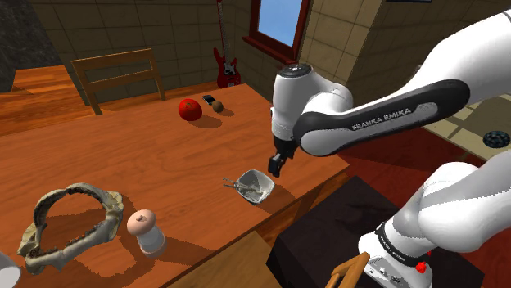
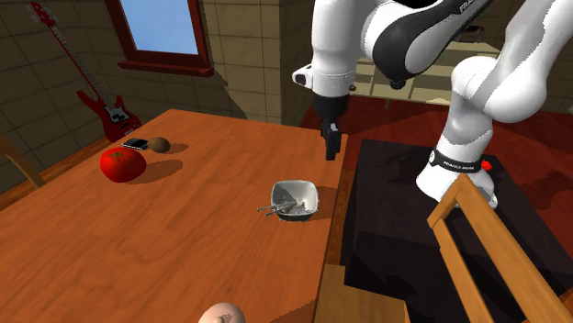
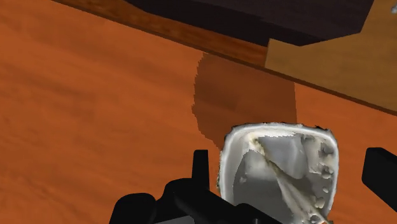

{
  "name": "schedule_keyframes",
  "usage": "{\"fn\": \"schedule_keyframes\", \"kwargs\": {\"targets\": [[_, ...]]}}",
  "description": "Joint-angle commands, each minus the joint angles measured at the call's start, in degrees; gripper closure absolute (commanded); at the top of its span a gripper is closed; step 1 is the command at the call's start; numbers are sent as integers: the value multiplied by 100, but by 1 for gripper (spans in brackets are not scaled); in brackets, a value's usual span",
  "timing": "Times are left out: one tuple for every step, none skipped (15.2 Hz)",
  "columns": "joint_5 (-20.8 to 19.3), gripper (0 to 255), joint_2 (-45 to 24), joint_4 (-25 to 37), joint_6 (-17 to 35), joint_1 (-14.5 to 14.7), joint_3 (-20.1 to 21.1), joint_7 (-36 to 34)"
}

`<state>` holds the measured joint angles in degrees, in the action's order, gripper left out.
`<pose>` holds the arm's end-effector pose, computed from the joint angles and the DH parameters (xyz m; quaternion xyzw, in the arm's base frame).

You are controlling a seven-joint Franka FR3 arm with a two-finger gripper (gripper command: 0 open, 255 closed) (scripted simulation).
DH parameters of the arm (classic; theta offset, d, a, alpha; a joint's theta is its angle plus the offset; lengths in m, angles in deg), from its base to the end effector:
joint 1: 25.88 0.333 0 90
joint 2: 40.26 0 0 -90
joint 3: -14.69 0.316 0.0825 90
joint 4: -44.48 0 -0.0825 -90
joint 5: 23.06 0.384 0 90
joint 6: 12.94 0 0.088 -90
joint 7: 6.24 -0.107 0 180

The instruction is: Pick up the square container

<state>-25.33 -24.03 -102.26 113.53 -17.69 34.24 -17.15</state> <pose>0.3713 0.1900 0.3534 0.9858 0.1500 -0.0210 0.0729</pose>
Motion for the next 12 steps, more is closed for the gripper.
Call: {"fn": "schedule_keyframes", "kwargs": {"targets": [[-265, 0, -506, 115, 371, -4, 210, -271], [-424, 0, -731, 161, 527, -6, 296, -412], [-605, 0, -962, 216, 673, -8, 375, -567], [-807, 0, -1199, 280, 808, -6, 445, -736], [-1031, 0, -1442, 353, 931, 3, 502, -917], [-1274, 0, -1689, 436, 1041, 20, 546, -1111], [-1532, 0, -1940, 528, 1136, 52, 571, -1312], [-1799, 0, -2193, 629, 1217, 98, 580, -1517], [-2068, 0, -2447, 740, 1285, 163, 567, -1722], [-2336, 0, -2699, 858, 1340, 242, 539, -1923], [-2469, 0, -2828, 923, 1366, 303, 504, -2021], [-2548, 0, -2906, 929, 1420, 325, 469, -2086]]}}
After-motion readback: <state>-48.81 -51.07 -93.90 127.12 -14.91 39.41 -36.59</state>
